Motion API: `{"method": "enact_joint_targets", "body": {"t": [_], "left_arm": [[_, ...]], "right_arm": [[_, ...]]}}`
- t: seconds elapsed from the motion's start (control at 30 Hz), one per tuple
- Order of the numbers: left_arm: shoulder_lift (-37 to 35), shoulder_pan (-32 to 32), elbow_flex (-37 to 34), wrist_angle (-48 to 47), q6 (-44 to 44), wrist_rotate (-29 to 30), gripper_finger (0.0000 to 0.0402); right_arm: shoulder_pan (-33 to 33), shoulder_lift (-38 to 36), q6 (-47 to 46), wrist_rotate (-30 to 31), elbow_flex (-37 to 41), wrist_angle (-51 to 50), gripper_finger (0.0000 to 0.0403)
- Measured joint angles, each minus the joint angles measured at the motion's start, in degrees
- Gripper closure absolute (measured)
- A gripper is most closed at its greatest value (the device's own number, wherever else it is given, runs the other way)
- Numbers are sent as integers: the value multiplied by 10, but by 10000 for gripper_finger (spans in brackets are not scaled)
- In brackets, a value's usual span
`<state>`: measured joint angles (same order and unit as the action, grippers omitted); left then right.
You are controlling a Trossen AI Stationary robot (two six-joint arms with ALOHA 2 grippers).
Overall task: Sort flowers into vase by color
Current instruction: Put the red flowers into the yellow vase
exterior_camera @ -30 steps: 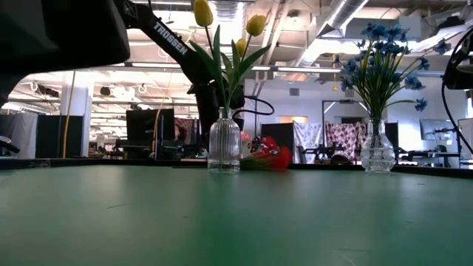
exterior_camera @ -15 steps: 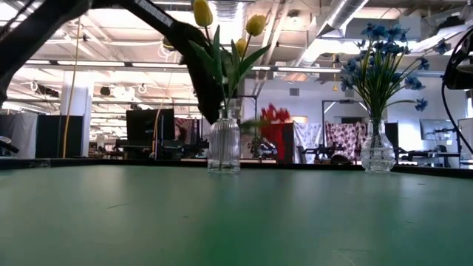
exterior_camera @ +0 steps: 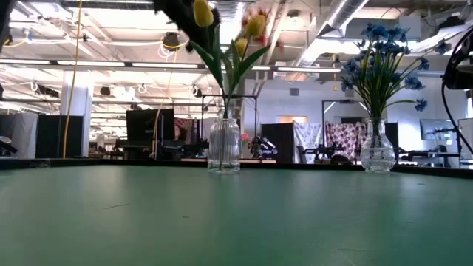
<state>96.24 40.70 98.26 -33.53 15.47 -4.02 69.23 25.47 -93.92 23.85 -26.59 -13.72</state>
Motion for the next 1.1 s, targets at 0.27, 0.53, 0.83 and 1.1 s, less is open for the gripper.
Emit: {"method": "enact_joint_targets", "body": {"t": [0.27, 0.53, 0.83, 1.1], "left_arm": [[-102, -27, 1, 26, -34, -4, 401], [-147, -41, 1, -62, -46, 15, 401], [-155, -42, 1, -74, -60, 17, 401], [-156, -44, 1, -59, -74, 14, 401]], "right_arm": [[0, -3, 53, -63, 0, -42, 138], [0, -13, 90, -119, 0, -78, 138], [-17, -47, 178, -120, 0, -174, 138], [-70, -61, 263, -89, 0, -303, 138]]}}
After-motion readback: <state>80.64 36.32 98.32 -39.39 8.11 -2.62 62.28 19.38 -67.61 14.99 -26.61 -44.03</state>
